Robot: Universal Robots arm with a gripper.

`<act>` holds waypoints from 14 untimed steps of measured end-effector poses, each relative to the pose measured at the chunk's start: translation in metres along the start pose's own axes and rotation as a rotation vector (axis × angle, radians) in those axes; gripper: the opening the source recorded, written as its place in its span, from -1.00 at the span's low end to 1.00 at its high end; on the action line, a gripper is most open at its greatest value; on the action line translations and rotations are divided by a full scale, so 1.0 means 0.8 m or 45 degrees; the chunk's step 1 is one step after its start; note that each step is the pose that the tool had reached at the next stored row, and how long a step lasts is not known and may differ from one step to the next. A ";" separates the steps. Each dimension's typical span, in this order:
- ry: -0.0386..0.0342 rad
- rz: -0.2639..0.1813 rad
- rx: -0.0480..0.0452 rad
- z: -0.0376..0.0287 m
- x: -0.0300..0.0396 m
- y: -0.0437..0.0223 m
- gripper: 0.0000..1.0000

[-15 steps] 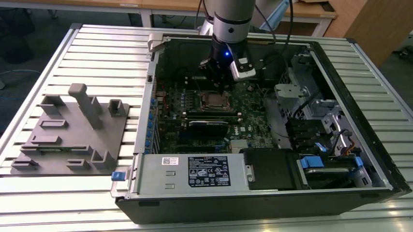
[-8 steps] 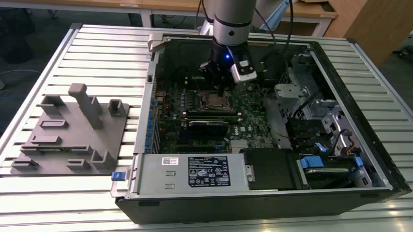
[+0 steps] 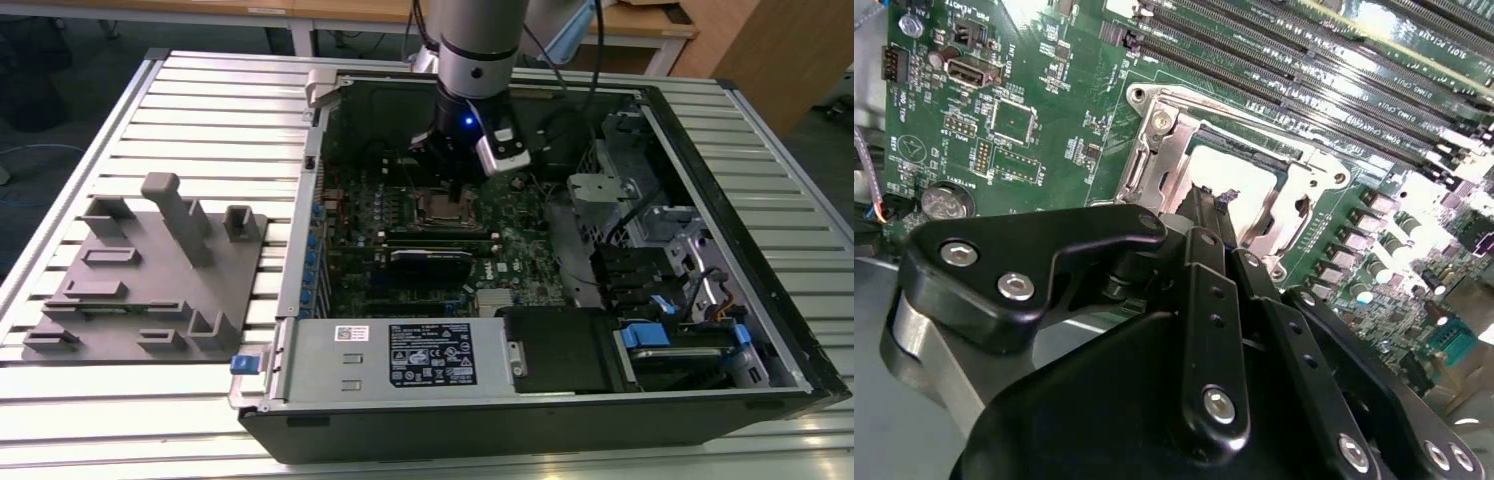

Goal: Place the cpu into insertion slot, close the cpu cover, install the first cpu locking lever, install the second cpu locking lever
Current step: 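Close the cpu cover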

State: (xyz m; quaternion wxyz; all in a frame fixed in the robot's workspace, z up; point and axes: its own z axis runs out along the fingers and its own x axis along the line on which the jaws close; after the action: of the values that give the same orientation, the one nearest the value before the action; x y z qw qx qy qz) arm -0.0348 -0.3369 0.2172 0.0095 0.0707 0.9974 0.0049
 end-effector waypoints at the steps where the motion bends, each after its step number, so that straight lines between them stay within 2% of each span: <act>1: 0.0001 -0.006 0.000 0.0005 0.0004 -0.0001 -0.80; 6: -0.0003 -0.027 0.001 0.0041 0.0046 -0.0009 -0.80; 14: -0.0026 -0.033 0.001 0.0074 0.0190 -0.0030 -0.80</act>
State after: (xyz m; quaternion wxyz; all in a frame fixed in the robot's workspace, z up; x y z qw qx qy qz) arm -0.0501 -0.3370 0.2110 0.0105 0.0576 0.9983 0.0042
